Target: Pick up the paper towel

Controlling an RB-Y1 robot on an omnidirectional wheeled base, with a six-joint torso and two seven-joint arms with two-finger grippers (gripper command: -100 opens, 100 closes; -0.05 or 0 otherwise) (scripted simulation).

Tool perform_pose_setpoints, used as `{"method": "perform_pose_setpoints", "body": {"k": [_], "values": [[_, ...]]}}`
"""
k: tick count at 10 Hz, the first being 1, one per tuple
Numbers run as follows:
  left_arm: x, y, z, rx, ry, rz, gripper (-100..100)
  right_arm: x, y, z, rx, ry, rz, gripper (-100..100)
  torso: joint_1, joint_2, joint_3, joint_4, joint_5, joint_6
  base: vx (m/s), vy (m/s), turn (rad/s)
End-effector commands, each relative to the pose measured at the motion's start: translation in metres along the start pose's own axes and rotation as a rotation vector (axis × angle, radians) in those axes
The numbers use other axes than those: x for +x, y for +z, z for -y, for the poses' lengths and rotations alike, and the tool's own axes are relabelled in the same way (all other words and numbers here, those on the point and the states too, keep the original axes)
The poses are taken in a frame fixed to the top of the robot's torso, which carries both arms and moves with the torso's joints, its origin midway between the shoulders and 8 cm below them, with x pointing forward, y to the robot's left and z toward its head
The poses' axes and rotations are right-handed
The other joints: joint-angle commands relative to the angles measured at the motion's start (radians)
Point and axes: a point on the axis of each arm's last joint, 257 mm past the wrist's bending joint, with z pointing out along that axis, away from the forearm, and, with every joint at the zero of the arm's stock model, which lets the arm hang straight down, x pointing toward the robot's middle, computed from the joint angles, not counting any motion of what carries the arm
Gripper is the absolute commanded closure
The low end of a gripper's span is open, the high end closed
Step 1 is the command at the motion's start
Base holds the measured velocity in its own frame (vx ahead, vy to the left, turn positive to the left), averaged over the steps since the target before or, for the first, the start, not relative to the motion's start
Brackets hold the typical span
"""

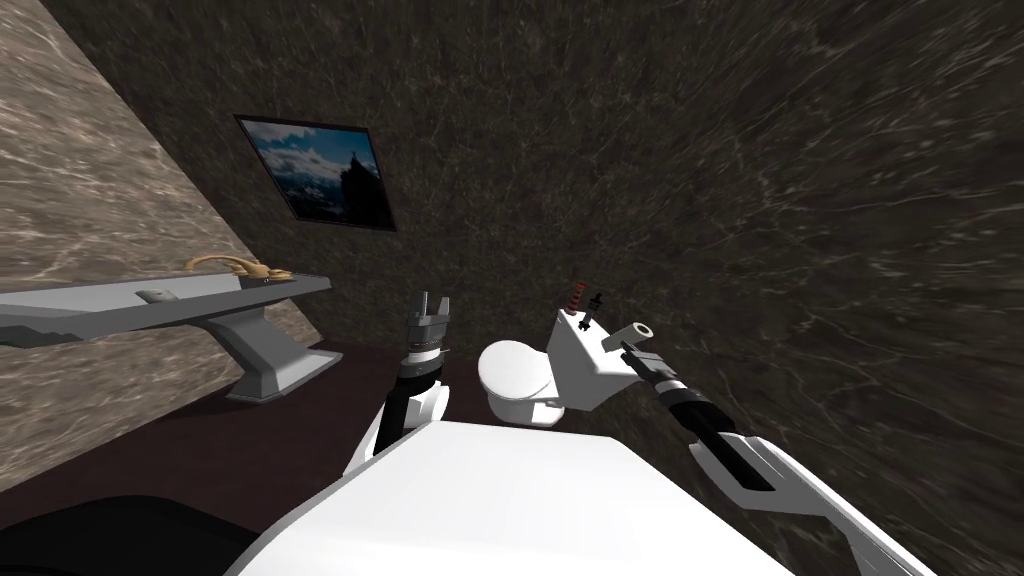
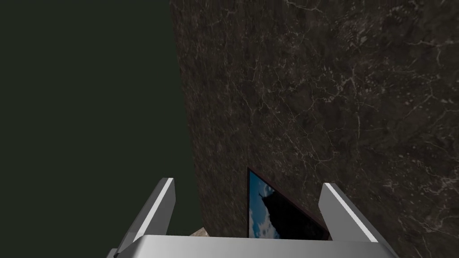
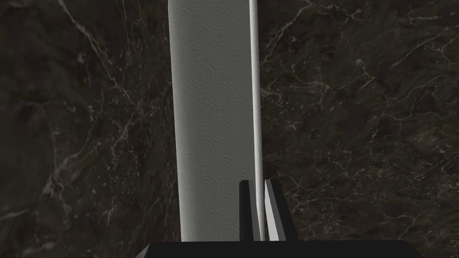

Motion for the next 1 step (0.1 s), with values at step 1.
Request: {"method": "perform_pose_setpoints", "body": {"k": [1], "values": [[0.0000, 0.0000, 0.0000, 0.000, 0.000, 0.000, 0, 0.0000, 0.0000, 0.0000, 0.000, 0.000, 0.000, 0, 0.000, 0.000, 0.000, 0.000, 0.000, 0.000, 0.000, 0.000, 0.000]]}}
